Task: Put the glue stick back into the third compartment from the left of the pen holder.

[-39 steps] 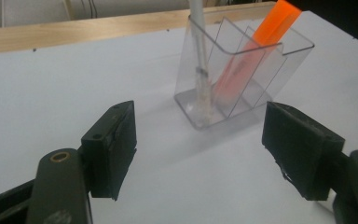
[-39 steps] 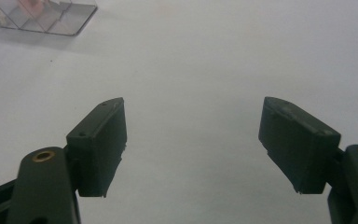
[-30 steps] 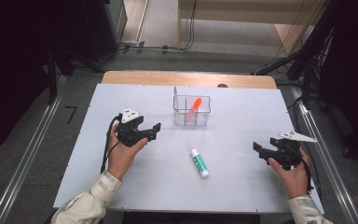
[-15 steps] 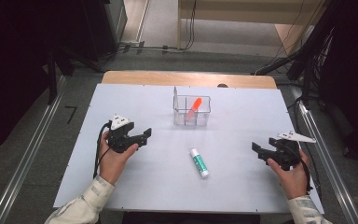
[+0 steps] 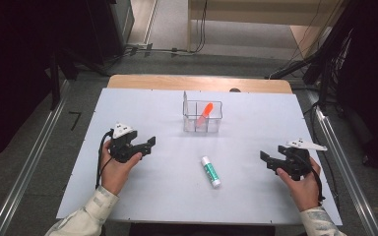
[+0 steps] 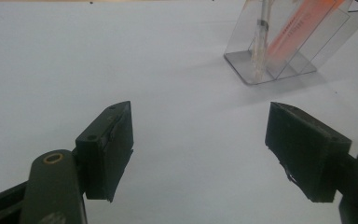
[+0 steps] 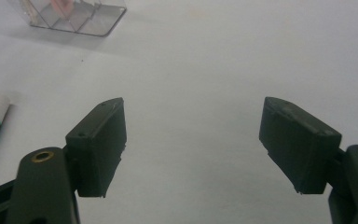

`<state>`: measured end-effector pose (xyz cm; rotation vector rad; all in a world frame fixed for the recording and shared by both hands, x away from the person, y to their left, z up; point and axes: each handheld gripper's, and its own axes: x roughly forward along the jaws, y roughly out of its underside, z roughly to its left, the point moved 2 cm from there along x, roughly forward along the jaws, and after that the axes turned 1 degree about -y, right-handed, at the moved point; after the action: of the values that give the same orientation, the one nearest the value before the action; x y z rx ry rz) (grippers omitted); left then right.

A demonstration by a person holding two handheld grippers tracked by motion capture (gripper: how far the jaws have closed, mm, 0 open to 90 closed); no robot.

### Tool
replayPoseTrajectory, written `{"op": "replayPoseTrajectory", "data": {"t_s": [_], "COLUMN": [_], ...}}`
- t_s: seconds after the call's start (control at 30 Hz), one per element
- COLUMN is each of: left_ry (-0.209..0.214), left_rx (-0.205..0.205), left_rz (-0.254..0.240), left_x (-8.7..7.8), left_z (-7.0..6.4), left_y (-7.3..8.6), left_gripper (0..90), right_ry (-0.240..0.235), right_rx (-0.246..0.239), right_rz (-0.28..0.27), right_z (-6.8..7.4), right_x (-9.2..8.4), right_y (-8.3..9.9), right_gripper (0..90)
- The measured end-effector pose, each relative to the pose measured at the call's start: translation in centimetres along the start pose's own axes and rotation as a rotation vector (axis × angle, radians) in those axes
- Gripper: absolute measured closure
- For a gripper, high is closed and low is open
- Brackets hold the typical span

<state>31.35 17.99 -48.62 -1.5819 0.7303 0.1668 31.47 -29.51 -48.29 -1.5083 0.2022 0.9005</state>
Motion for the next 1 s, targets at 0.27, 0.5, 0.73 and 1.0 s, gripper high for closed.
{"op": "replayPoseTrajectory", "data": {"t_s": [0.27, 0.5, 0.73, 1.0], "left_ry": [-0.008, -0.017, -0.017, -0.017], "left_rx": [0.000, -0.005, -0.004, -0.006], "left_rz": [-0.003, 0.009, 0.010, 0.018], "left_x": [0.1, 0.4, 0.4, 0.5], "left_z": [0.2, 0.4, 0.4, 0.5], "left_y": [0.0, 0.2, 0.2, 0.3], "left_gripper": [22.8, 22.3, 22.3, 22.3], "right_ry": [-0.011, -0.034, -0.052, -0.059], "right_rx": [-0.005, -0.019, -0.037, -0.049], "right_rz": [0.000, -0.002, 0.010, 0.016], "right_z": [0.8, 1.7, 2.7, 3.5], "right_x": [0.2, 0.5, 1.0, 1.4], "right_y": [-0.1, -0.3, -0.3, -0.4], "right_gripper": [21.9, 21.9, 21.8, 21.7]}}
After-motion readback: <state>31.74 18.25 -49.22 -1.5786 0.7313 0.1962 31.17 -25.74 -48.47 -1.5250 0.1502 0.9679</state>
